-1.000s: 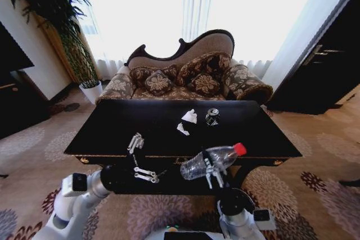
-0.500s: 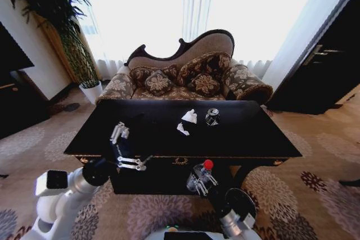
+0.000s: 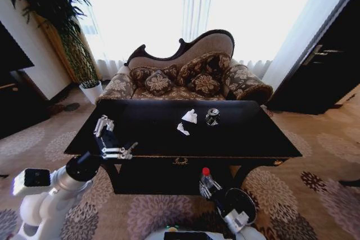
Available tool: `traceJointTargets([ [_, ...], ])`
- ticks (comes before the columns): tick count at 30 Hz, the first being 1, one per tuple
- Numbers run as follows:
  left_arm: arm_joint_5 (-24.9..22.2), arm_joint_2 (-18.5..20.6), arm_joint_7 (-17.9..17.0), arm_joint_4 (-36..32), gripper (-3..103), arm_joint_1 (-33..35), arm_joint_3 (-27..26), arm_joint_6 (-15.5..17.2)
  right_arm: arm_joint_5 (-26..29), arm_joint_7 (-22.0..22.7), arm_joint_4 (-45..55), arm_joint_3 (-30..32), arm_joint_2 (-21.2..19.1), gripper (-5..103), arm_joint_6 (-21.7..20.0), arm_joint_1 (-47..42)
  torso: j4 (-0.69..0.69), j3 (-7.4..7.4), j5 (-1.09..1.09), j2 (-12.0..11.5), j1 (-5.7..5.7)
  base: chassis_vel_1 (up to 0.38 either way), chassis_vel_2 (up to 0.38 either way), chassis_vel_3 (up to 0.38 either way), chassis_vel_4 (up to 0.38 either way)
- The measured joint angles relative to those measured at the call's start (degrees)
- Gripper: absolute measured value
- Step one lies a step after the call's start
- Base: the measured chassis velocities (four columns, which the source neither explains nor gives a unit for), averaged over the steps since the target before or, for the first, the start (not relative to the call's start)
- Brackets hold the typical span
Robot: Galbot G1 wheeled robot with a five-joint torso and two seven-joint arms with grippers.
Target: Move to the front of the table and place the trash on the table into the trash bin.
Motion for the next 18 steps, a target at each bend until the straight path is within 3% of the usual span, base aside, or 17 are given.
traceJointTargets([
  [4,-0.01,-0.25,-0.94,0.2,100,0.24,-1.15,0.09,-0.01,0.58,-2.38,0.15,-1.27,25,0.01,1.5,0.0,0.0,0.0,0.0,0.0,0.0,0.0,0.0,0.0],
  [12,-1.21,-3.9,-3.97,0.39,100,1.81,-7.05,3.08,-7.36,5.61,-11.86,-0.19,-5.48,25,-4.31,7.46,0.0,0.0,0.0,0.0,0.01,0.0,0.0,0.0,0.0],
  [18,-4.72,-7.01,-6.16,-1.25,100,6.62,-15.29,4.36,-10.88,9.74,-22.43,-1.99,-12.34,25,-7.26,11.77,0.01,0.0,0.01,0.02,-0.01,0.0,0.0,0.0,0.0],
])
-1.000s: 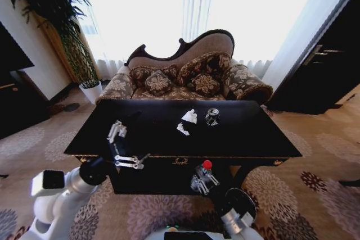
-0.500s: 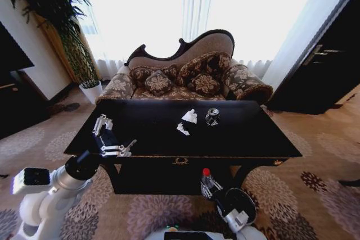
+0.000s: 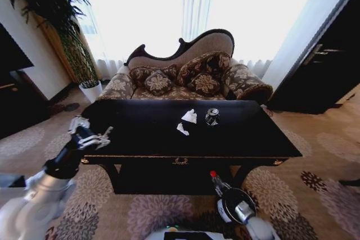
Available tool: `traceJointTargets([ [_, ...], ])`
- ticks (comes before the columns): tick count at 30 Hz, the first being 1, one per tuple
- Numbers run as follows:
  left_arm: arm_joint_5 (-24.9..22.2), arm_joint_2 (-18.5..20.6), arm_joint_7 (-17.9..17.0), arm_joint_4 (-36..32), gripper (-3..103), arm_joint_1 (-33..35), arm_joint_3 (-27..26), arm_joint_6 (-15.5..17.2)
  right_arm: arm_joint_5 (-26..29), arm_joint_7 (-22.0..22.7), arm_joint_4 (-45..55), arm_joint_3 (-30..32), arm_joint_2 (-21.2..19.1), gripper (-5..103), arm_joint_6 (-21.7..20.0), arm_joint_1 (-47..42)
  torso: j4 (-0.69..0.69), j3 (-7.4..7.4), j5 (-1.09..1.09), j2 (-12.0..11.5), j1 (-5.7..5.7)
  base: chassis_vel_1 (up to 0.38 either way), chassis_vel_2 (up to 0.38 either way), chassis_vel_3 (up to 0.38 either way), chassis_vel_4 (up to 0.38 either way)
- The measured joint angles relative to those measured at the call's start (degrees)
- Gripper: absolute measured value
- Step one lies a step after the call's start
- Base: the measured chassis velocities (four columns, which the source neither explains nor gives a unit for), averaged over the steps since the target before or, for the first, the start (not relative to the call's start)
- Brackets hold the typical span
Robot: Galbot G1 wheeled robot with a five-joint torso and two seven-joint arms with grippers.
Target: Move to the front of the table and place the trash on the table into the trash bin.
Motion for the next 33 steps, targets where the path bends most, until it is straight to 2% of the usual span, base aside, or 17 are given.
traceJointTargets([
  [4,-0.62,-1.18,-0.71,0.01,100,1.23,-2.47,0.01,-0.3,1.82,-4.24,-0.11,-2.04,25,-1.09,1.07,-0.01,0.0,0.0,0.0,0.0,0.0,0.0,0.0,0.0],
  [6,-0.77,-2.5,-0.99,0.12,100,2.3,-3.96,-0.02,-0.11,3.59,-7.78,-0.36,-3.42,25,-3.25,1.98,-0.03,0.01,-0.01,0.0,0.01,0.0,0.0,0.0,0.0],
  [10,-0.63,-4.02,-1.21,-0.01,100,3.4,-5.76,-0.16,2.49,4.86,-11.7,-1.9,-4.92,25,-5.32,3.74,0.0,0.0,-0.01,0.0,0.0,0.0,0.0,0.0,0.0],
  [15,-0.38,-4.91,-1.8,-1.43,100,4.96,-7.43,-0.22,16.1,6.6,-15.89,-6.83,-5.82,25,-10.86,6.05,-0.01,0.0,0.0,0.0,0.0,0.0,0.0,0.0,0.0],
  [17,-0.29,-5.0,-1.87,-1.48,100,5.13,-7.53,-0.21,17.71,6.68,-16.2,-7.26,-5.73,25,-11.27,6.33,-0.01,0.0,-0.01,0.0,0.0,0.0,0.0,0.0,0.0],
  [21,0.46,-5.57,-1.96,-1.49,100,5.77,-7.54,-0.19,26.4,6.68,-16.44,-9.16,-4.73,25,-13.0,6.58,-0.01,0.0,-0.01,0.0,0.0,0.0,0.0,0.0,0.0],
  [25,0.57,-5.58,-2.05,-1.5,100,5.81,-7.43,-0.18,27.94,6.13,-17.19,-9.78,-3.89,25,-12.92,7.02,-0.01,0.0,-0.01,0.0,0.0,0.0,0.0,0.0,0.0],
  [31,0.56,-5.03,-2.12,-1.03,100,5.67,-7.68,-0.2,34.63,5.37,-17.76,-12.07,-2.93,25,-12.98,8.26,-0.01,0.0,0.0,0.0,0.0,0.0,0.0,0.0,0.0],
  [33,0.51,-4.75,-2.13,-0.82,100,5.69,-7.83,-0.23,34.26,5.35,-18.36,-12.22,-2.91,25,-12.79,8.95,0.0,0.0,-0.02,0.0,0.0,0.0,0.0,0.0,0.0],
])
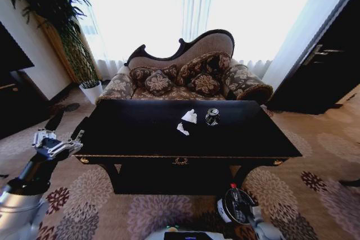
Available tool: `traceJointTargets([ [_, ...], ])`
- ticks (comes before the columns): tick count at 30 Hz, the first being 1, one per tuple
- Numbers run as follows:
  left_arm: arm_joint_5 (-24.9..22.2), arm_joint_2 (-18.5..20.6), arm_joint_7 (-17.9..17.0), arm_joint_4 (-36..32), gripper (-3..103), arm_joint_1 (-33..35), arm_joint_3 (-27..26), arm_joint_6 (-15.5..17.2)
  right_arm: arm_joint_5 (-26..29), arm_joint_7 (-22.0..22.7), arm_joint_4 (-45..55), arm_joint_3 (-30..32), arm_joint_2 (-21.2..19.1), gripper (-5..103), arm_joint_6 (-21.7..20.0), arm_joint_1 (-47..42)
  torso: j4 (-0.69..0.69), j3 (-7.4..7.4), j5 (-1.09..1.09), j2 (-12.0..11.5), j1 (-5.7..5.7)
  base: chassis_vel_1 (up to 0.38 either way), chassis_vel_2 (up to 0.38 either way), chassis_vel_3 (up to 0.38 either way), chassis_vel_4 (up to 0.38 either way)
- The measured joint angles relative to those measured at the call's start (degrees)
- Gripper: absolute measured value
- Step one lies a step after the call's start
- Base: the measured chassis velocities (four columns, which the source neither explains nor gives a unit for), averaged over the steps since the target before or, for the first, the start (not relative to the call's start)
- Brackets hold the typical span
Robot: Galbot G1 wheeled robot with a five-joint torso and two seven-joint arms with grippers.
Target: Move to the front of the table and place the trash on the table into the trash bin.
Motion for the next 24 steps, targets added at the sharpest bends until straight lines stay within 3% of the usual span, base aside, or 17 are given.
traceJointTargets([
  [3,-0.05,0.76,-0.07,0.76,100,-0.2,-0.17,-0.06,-2.43,-1.21,-1.63,-0.02,-0.23,25,1.7,1.38,-0.01,0.0,0.0,0.0,0.0,0.0,0.0,0.0,0.0],
  [9,0.06,1.33,-0.09,1.63,100,-0.43,-0.12,-0.11,-1.47,-2.07,-1.71,-0.24,-0.35,23,2.05,2.08,-0.01,0.0,0.01,0.0,0.0,0.0,0.0,0.0,0.0],
  [13,-0.01,2.27,-0.09,2.12,100,-0.72,-0.09,-0.16,-1.47,-2.2,-2.41,-0.69,0.02,43,2.08,3.35,0.0,0.0,0.01,0.0,0.0,0.0,0.0,0.0,0.0],
  [16,-0.04,2.71,-0.09,2.49,100,-0.88,-0.08,-0.17,-1.53,-2.19,-2.78,-0.78,0.08,49,2.11,3.77,-0.01,0.0,0.0,0.0,0.0,0.0,0.0,0.0,0.0],
  [18,-0.07,3.2,-0.09,2.95,100,-1.14,0.04,-0.19,-1.61,-2.19,-3.21,-0.8,0.12,60,2.18,4.27,-0.01,0.0,0.0,-0.01,0.0,0.0,0.0,0.0,0.0],
  [24,-0.12,3.83,-0.02,3.4,100,-1.28,0.29,-0.3,-1.88,-2.18,-3.39,-0.53,0.3,76,2.26,4.55,-0.01,0.0,0.0,0.0,0.0,0.0,0.0,0.0,0.0],
])
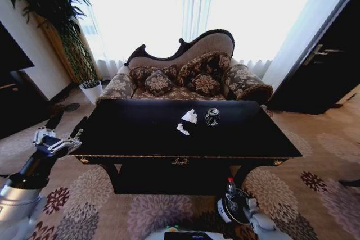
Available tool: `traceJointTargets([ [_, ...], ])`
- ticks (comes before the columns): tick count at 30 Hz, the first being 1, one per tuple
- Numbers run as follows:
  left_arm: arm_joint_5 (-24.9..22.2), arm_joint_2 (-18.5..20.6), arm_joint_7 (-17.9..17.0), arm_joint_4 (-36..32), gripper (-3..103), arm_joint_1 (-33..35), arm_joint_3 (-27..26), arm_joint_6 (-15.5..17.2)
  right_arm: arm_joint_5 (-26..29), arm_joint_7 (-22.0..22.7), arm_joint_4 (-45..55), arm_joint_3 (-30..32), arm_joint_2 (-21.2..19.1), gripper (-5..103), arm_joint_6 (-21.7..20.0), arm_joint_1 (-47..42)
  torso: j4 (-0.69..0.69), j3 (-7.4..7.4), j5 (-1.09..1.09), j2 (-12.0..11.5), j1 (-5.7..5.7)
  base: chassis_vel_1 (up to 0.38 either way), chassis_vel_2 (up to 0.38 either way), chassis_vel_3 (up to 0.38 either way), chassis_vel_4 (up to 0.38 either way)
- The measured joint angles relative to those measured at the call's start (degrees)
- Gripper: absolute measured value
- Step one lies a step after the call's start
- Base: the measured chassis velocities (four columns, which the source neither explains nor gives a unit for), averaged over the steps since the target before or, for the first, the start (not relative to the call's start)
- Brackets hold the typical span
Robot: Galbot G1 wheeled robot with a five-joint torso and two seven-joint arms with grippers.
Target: Move to the front of the table and place the trash on the table into the trash bin.
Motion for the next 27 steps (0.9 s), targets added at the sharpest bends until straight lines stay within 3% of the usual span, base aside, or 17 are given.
traceJointTargets([
  [4,-0.13,0.44,0.13,0.34,100,-0.1,0.07,-0.22,-1.37,0.01,0.24,0.67,0.22,96,0.58,-0.15,0.0,0.0,0.0,0.0,0.0,0.0,0.0,0.0,0.0],
  [6,-0.14,0.48,0.16,0.4,100,-0.13,0.12,-0.28,-1.62,0.0,0.67,0.92,0.32,99,0.72,-0.46,0.0,0.0,0.0,0.0,0.0,0.0,0.0,0.0,0.0],
  [13,-0.14,0.23,0.22,0.28,100,-0.41,0.69,-0.41,-5.25,-1.22,2.71,2.89,0.54,100,1.61,-2.96,0.0,0.0,0.0,0.0,0.0,0.0,0.0,0.0,0.0],
  [27,-0.16,-0.41,0.31,-0.51,100,-0.2,0.62,-0.57,-5.6,-1.92,6.41,4.37,1.53,100,2.07,-5.55,0.0,0.0,0.0,0.0,0.0,0.0,0.0,0.0,0.0],
])
